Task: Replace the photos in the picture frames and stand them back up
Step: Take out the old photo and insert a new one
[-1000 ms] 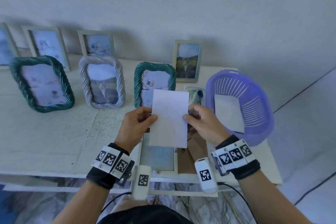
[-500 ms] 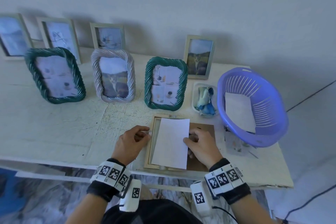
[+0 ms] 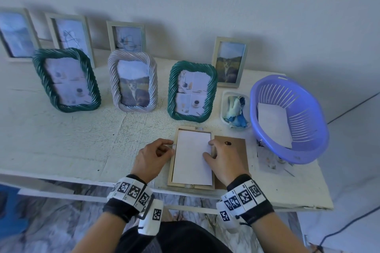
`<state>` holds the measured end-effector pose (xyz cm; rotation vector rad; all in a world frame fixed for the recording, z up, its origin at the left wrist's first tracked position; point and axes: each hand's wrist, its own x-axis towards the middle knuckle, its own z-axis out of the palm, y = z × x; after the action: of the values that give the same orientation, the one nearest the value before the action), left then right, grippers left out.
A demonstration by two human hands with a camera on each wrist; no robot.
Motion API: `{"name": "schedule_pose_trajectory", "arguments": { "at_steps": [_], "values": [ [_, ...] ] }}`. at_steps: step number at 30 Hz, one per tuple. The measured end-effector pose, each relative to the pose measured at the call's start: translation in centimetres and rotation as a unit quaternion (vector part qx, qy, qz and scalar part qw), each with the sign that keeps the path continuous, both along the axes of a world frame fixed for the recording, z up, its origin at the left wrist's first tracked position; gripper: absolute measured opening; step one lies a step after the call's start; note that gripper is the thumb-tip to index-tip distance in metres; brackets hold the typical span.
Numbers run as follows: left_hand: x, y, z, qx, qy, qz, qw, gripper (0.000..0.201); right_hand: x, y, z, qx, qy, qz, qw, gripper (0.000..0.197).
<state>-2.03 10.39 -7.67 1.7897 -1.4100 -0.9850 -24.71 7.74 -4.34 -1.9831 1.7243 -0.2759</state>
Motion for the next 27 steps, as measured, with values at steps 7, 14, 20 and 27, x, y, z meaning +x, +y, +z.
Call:
{"name": "schedule_pose_trajectory", "arguments": {
  "at_steps": [7,14,20,27],
  "values": [
    [0.1,0.0,-0.1,0.002,0.0,0.0,1.0,0.018,0.8,0.3,0.2,-0.048,0.113,0.044,0.991,0.031],
    [0.1,-0.1,-0.1,0.005,0.001,-0.002,1.0,0.017,-0.3,0.8,1.0,-0.052,0.071,0.029,0.996,0.04],
    [0.0,-0.1,0.1,0.007,-0.002,0.004,1.0,0.015,-3.9,1.4,1.7,-0.078,0.149,-0.039,0.985,0.041],
    [0.0,-0.1,0.2,0.006,-0.003,-0.001,1.0,0.014,-5.4,3.4,1.0,0.016,0.171,-0.067,0.983,0.048]
  ]
}}
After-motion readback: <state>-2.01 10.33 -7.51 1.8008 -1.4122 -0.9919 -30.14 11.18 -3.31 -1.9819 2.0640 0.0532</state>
